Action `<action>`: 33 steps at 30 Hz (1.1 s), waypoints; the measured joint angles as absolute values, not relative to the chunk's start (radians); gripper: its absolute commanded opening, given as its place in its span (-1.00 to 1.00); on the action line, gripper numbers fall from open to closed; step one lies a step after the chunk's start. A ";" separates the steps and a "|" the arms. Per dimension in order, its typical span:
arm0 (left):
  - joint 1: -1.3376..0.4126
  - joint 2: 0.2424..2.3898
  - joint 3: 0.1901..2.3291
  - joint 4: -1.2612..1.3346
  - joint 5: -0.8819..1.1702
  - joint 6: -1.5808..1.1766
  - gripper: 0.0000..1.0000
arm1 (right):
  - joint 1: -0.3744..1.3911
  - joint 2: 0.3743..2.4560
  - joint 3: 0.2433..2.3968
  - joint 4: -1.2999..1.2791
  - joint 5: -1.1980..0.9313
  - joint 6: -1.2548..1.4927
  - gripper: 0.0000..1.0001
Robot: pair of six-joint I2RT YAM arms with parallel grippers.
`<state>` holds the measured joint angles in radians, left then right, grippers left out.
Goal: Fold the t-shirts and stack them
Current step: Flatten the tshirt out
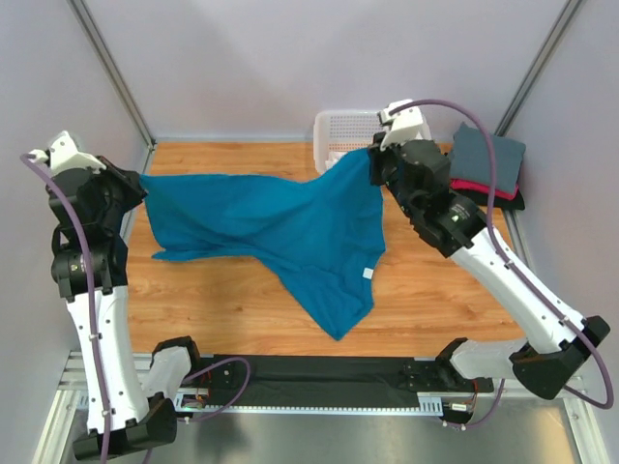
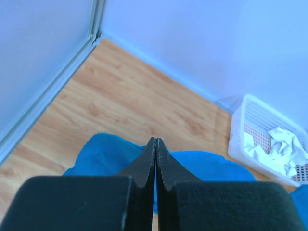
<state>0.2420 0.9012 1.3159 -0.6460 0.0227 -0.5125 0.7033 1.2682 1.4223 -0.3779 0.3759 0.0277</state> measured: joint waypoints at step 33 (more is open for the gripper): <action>0.137 1.022 1.794 -0.668 0.258 -0.242 -1.00 | 0.509 1.337 2.017 -0.449 0.363 -0.286 -0.99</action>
<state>0.1368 1.0218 1.7943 -0.6682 0.2577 -0.2424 0.5091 1.3369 2.0171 -0.4492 0.3626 -0.2863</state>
